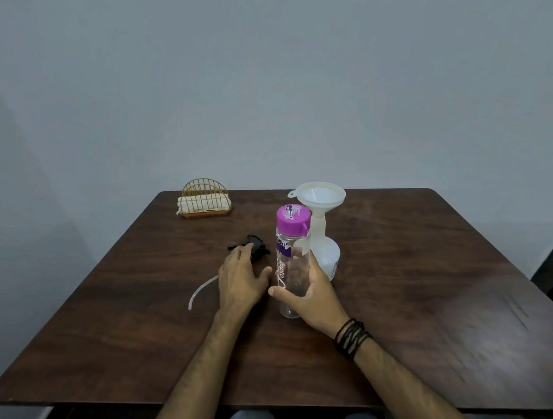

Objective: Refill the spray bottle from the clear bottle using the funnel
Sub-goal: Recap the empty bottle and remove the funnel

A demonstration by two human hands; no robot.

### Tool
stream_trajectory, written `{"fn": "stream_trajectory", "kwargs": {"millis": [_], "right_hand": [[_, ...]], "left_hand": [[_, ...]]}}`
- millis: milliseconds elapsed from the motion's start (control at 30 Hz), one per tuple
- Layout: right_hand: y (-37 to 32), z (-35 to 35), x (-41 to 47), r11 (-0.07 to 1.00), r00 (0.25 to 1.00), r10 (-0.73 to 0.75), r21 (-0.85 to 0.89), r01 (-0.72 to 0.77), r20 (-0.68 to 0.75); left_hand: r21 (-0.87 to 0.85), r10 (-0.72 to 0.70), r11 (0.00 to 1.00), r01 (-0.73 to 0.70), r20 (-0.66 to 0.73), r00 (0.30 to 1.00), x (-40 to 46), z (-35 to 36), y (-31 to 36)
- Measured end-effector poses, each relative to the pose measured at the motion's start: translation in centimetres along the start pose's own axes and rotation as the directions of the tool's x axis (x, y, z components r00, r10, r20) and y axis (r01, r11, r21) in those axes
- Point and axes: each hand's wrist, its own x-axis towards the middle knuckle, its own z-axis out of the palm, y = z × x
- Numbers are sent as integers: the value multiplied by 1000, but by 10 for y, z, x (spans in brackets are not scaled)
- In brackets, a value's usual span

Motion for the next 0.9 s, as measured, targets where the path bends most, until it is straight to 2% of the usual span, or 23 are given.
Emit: {"fn": "stream_trajectory", "kwargs": {"millis": [100, 333, 467, 533, 633, 700, 900], "right_hand": [[2, -6, -4, 1000, 1000, -4, -16, 4, -11], [5, -20, -9, 999, 1000, -20, -40, 20, -10], [11, -33, -13, 999, 1000, -20, -42, 20, -16], [13, -43, -15, 999, 1000, -10, -43, 9, -15], [19, -59, -16, 999, 999, 4, -45, -6, -48], [22, -71, -18, 998, 997, 20, -56, -24, -72], [30, -100, -20, 997, 991, 67, -35, -71, -119]], "left_hand": [[79, -36, 996, 33, 35, 999, 0, 4, 3], [105, -51, 993, 58, -75, 996, 6, 2, 12], [-116, 115, 983, -146, -239, 964, -2, 1, 28], [-279, 134, 940, -196, -226, 965, -5, 1, 43], [-458, 103, 877, -147, -121, 987, -6, 1, 66], [-507, 90, 854, -119, -81, 993, -6, 6, 77], [-579, 18, 810, -95, -138, 990, -4, 17, 97]]}}
